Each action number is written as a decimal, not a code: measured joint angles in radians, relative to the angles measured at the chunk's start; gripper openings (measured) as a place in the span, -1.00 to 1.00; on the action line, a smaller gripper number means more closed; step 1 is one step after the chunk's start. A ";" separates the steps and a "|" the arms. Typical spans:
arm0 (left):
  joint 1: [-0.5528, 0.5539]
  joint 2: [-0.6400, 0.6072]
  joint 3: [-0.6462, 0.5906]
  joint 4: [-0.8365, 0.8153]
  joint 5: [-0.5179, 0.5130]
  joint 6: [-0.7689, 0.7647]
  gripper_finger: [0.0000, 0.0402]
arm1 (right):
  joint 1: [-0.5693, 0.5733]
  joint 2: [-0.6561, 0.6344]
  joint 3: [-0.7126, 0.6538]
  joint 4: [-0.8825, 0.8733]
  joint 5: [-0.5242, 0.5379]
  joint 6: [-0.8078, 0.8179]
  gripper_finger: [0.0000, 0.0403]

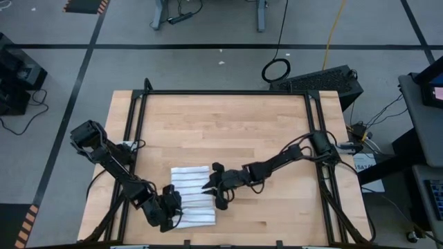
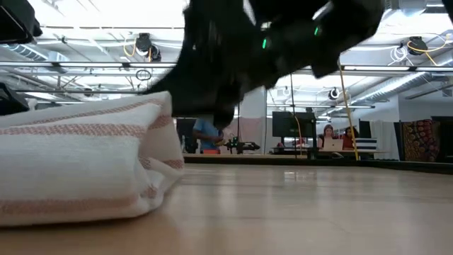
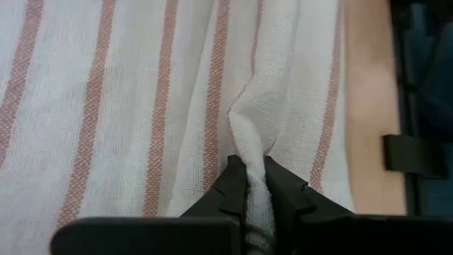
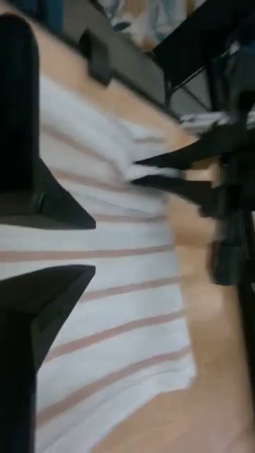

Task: Roll towel
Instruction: Roll the white towel

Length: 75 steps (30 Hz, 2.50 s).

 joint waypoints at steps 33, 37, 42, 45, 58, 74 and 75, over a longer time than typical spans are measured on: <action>0.305 -0.001 0.001 -0.056 -0.003 0.391 -0.85 | -0.174 -0.035 0.042 -0.624 0.158 0.021 -1.00; 0.311 -0.022 0.001 -0.039 0.024 0.373 -0.85 | -0.162 -0.085 0.035 -0.673 0.154 0.014 -0.99; 0.302 -0.047 0.001 -0.046 0.029 0.347 -0.85 | -0.096 -0.220 0.034 -0.833 0.179 0.032 -0.98; 0.301 -0.047 0.001 -0.048 0.029 0.342 -0.85 | -0.021 -0.300 -0.014 -0.875 0.236 0.080 -0.92; 0.301 -0.047 0.001 -0.041 0.028 0.339 -0.85 | 0.247 -0.269 -0.336 -0.024 0.512 0.315 -0.21; 0.301 -0.047 0.001 -0.040 0.022 0.339 -0.85 | 0.248 -0.113 -0.330 0.176 0.523 0.303 0.03; 0.301 -0.047 0.001 -0.040 0.022 0.339 -0.85 | 0.247 -0.113 -0.330 0.182 0.524 0.300 0.01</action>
